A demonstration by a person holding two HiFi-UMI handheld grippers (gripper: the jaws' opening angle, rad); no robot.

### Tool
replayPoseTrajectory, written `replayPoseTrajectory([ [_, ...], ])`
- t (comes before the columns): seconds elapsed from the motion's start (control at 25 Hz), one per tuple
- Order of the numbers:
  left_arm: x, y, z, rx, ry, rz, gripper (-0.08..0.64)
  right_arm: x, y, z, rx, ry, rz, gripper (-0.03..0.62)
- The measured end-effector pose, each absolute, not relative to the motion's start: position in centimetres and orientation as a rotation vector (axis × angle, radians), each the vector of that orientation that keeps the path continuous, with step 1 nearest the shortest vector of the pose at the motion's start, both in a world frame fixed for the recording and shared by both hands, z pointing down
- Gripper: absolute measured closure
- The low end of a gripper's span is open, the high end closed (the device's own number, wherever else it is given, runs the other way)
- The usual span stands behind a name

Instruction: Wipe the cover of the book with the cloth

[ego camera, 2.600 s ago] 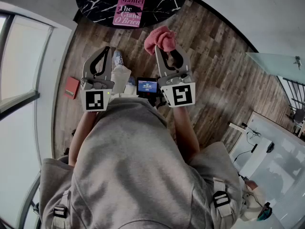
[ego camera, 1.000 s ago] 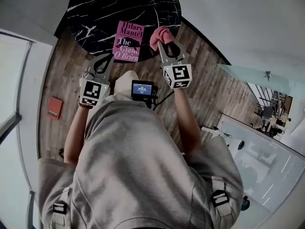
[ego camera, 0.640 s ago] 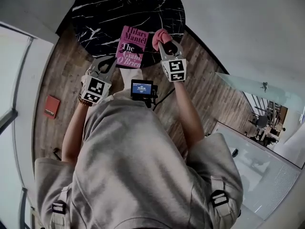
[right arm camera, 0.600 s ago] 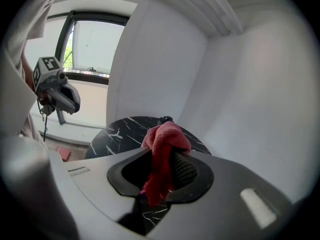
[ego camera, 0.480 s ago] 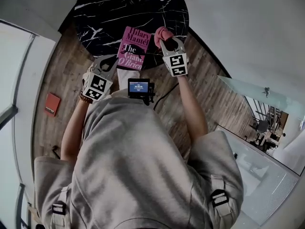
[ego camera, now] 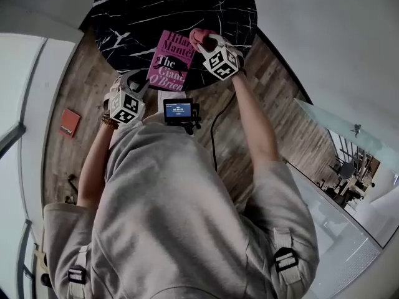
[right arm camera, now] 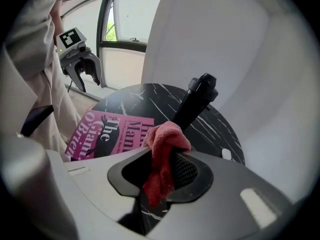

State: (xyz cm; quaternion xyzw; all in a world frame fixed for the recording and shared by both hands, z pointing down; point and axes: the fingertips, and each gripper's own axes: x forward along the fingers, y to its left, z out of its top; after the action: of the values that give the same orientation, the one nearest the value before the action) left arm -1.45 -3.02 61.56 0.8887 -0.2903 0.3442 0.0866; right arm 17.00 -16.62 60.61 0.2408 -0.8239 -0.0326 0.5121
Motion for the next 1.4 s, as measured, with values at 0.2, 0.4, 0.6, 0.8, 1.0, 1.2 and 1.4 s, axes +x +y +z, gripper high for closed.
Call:
replayPoseTrajectory([
  [0.2,-0.7,-2.3,65.3,2.622,-0.805,1.187,0.364,16.5,-16.7,64.4,0.433,-1.967,-0.042,0.480],
  [0.4,0.7,-1.0,68.0,2.635,-0.708,1.327,0.360,16.6,-15.8,67.5,0.295,-1.896,-0.085,0.480],
  [0.6,1.3,-0.9,68.9,2.636,-0.682,1.359,0.354,16.1,-16.1,68.5,0.274,-1.883,-0.057,0.482],
  [0.8,1.5,-0.7,69.0,2.662,-0.663,1.375,0.356,15.9,-16.0,68.8,0.240,-1.855,0.006,0.486],
  [1.0,1.6,-0.7,68.8,2.666,-0.668,1.368,0.356,15.9,-15.9,68.9,0.263,-1.815,0.005,0.497],
  [1.2,1.5,-0.6,69.2,2.633,-0.647,1.357,0.342,15.8,-16.0,69.1,0.314,-1.769,0.006,0.499],
  [1.4,1.7,-0.5,69.4,2.640,-0.598,1.377,0.350,15.4,-15.7,69.0,0.310,-1.738,0.011,0.500],
])
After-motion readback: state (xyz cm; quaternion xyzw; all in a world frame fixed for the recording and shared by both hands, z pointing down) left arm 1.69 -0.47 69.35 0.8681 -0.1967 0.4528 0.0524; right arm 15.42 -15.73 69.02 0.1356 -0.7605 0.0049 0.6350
